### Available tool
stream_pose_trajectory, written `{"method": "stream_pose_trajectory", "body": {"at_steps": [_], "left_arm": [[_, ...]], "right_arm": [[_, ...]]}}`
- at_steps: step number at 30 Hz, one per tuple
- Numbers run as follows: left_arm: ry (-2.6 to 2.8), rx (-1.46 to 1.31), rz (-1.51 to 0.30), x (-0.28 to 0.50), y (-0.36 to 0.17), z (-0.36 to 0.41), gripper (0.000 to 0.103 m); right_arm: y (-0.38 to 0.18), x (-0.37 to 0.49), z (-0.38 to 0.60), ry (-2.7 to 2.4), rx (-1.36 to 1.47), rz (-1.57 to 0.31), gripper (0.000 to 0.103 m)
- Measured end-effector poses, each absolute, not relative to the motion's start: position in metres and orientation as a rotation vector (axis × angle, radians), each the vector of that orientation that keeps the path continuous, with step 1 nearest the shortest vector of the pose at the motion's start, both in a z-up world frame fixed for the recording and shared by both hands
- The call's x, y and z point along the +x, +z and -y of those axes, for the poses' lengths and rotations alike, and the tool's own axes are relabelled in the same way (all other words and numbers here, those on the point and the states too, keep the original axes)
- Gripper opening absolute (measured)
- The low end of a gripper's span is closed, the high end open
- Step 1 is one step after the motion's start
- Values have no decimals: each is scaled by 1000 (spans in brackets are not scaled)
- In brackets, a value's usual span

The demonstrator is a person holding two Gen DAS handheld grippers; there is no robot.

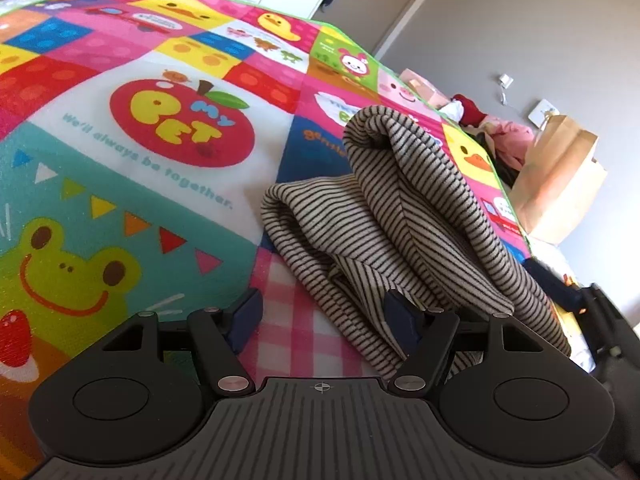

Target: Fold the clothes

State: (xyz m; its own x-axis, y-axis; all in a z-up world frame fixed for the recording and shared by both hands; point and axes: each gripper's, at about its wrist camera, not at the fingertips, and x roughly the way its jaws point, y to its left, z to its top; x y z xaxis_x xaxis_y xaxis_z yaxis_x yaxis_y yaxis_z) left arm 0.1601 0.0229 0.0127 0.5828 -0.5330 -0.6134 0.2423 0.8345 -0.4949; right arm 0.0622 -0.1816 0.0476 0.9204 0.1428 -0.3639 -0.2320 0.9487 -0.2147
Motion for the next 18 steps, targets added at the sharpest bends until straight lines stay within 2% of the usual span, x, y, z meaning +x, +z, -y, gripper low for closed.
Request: {"method": "stream_pose_trajectory", "body": {"at_steps": [2,5,10,11,13,15,18], "left_arm": [[-469,-391,-828,159,11,-24,74],[-467,-389,-822,157,11,-22,74],[-506,-485,-855,157,17,-28,75],[-527,-530,-865,157,18,-30,71],[-583,-598,-893,156,13,-28,60],[-611,-608,-914,155,9,-21,49],[-600,-589,-925,155,5,-13,45]], "right_arm": [[49,65,188,203,-231,-373,86],[29,75,181,160,-366,-434,86],[21,72,170,114,-553,-311,84],[21,70,168,97,-590,-275,73],[20,66,170,80,-599,-256,61],[11,64,169,92,-652,-258,60],[-3,65,167,118,-726,-225,60]]}}
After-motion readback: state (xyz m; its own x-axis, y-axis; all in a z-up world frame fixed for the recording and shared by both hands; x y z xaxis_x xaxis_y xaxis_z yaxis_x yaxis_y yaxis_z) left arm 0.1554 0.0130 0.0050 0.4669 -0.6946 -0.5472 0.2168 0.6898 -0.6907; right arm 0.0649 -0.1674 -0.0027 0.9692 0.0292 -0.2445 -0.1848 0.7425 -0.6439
